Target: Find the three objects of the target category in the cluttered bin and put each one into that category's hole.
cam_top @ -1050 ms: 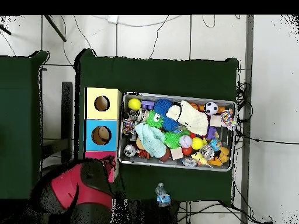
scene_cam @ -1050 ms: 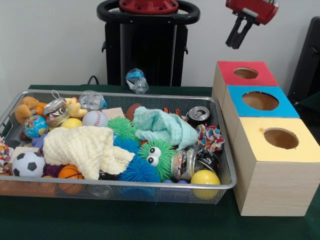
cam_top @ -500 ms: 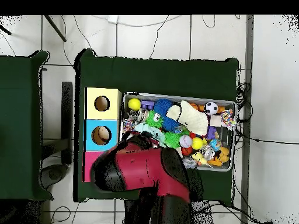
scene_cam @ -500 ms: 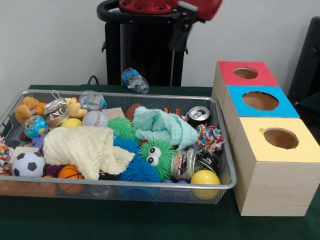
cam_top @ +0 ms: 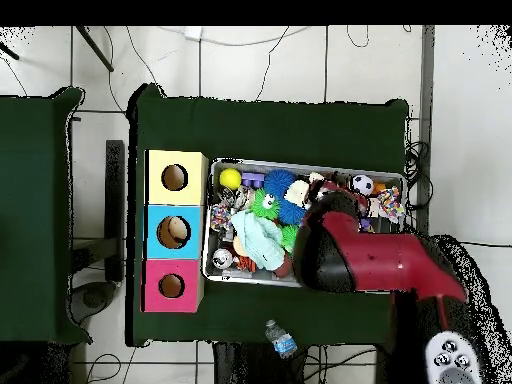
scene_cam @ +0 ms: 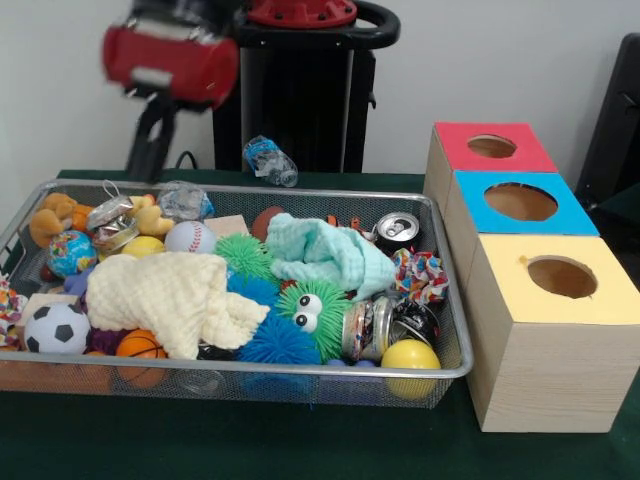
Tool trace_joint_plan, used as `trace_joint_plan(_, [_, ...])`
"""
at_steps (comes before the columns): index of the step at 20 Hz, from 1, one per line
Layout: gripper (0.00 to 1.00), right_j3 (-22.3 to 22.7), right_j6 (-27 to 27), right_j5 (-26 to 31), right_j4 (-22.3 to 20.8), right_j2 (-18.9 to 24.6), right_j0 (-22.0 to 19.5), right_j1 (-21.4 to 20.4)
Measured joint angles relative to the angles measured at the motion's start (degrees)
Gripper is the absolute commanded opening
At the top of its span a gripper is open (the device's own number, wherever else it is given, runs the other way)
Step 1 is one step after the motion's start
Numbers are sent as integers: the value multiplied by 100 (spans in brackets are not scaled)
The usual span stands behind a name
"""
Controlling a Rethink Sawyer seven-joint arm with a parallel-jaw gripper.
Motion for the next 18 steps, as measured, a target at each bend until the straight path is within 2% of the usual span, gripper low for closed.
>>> trace_joint_plan(2, [0,-100,30,-909,-1301,718,-834,458])
trace_joint_plan(5, [0,-126,94,-1418,-2910,1437,-1561,954])
trace_joint_plan(6, [0,-102,95,-1403,-3359,1682,-1793,1136])
trace_joint_plan(7, [0,-78,95,-1344,-3535,1816,-1921,1244])
trace_joint_plan(9, [0,7,95,-1029,-3617,2041,-2133,1499])
trace_joint_plan(11, [0,51,95,-826,-3498,2062,-2117,1554])
trace_joint_plan(13, [0,138,95,-496,-3231,2052,-1925,1531])
trace_joint_plan(18, [0,168,95,-402,-2868,2040,-1392,1340])
